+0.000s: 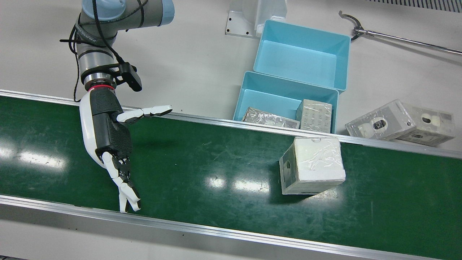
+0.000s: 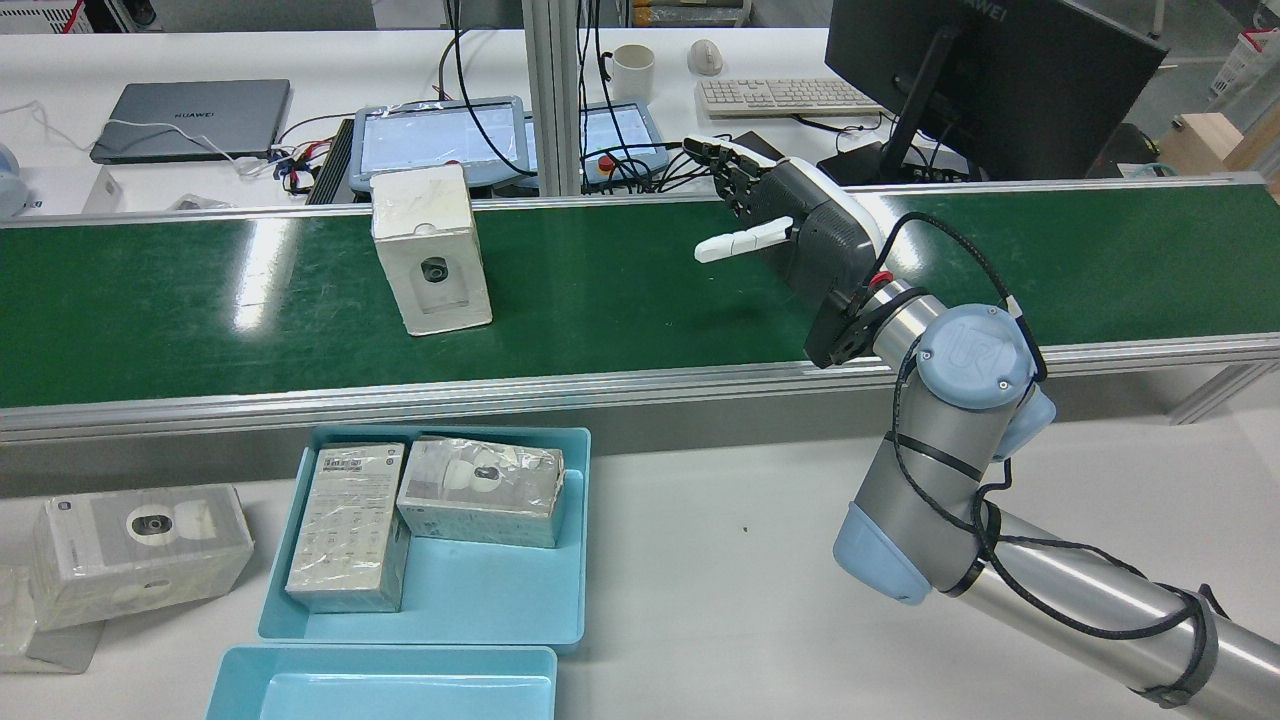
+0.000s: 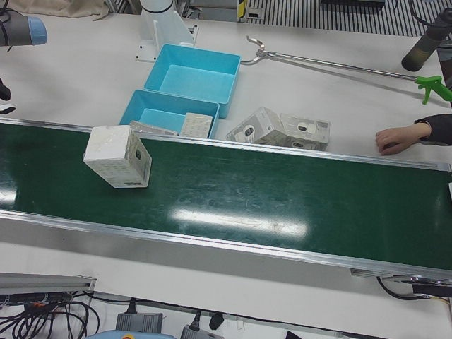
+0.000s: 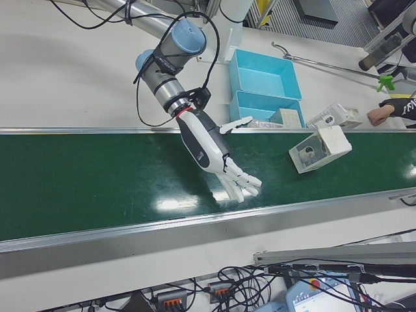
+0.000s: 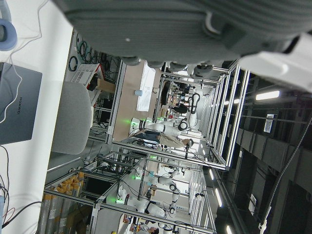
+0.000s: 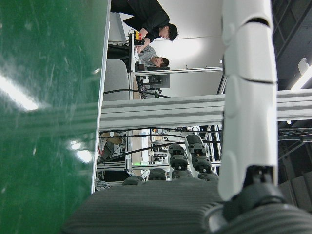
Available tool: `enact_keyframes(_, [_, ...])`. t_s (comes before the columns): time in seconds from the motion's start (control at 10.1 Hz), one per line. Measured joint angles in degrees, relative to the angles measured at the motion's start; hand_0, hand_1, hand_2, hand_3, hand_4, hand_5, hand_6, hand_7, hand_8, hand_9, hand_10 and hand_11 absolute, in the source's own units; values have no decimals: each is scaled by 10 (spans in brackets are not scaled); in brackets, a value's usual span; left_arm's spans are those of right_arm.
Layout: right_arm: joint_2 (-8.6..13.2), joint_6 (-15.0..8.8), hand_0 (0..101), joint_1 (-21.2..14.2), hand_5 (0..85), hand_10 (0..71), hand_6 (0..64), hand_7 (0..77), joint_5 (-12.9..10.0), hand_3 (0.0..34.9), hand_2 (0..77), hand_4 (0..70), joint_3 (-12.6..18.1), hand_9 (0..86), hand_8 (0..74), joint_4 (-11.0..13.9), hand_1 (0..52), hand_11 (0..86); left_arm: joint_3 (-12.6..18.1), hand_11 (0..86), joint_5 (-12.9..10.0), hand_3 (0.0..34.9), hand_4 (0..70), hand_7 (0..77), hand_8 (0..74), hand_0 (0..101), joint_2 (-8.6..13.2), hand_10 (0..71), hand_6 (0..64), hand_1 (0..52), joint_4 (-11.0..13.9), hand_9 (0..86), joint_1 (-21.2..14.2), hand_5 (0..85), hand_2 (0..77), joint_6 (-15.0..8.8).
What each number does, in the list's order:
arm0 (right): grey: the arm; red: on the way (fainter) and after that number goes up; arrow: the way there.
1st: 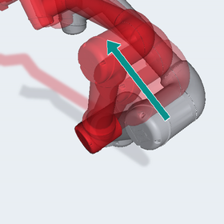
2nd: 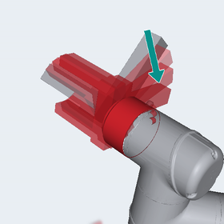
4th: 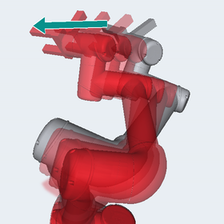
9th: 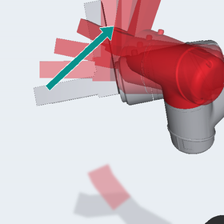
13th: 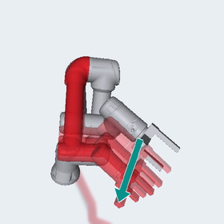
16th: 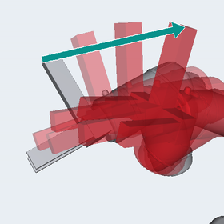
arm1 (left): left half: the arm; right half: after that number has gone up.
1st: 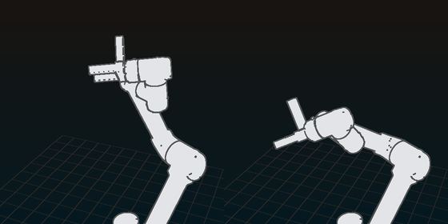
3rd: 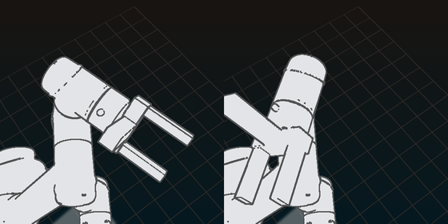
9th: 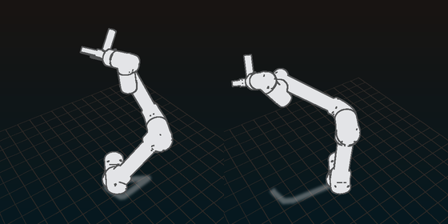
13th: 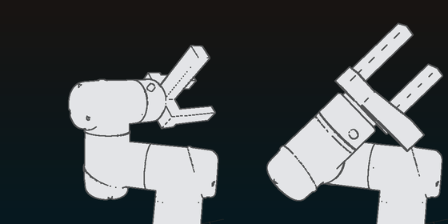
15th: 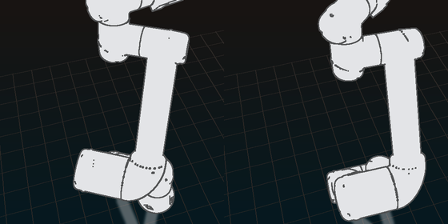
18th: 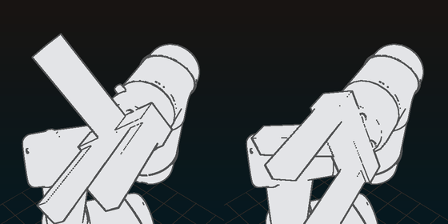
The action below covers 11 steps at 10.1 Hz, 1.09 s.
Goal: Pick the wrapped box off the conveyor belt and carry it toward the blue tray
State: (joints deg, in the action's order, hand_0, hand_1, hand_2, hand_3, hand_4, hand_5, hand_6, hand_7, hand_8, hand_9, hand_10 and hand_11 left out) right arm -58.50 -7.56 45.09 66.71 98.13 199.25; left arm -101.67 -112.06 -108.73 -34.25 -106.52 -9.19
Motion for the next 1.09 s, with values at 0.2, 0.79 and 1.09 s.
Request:
enact_keyframes(0.2, [-1, 0, 490, -3, 136, 0, 11, 38, 0, 0, 65, 87, -1, 11, 0, 0, 164, 5, 0, 5, 0, 0, 0, 5, 5, 0, 0, 5, 5, 0, 0, 5, 0, 11, 11, 0])
enact_keyframes(0.79, [-1, 1, 489, -5, 125, 0, 11, 33, 0, 0, 65, 82, -7, 11, 0, 0, 158, 5, 0, 5, 0, 0, 0, 5, 5, 0, 0, 0, 5, 0, 0, 5, 0, 11, 11, 0])
enact_keyframes(1.09, [-1, 0, 490, -10, 125, 0, 11, 33, 0, 0, 65, 76, -11, 11, 0, -1, 158, 5, 0, 5, 0, 0, 0, 5, 5, 0, 0, 5, 5, 0, 0, 5, 0, 11, 11, 0])
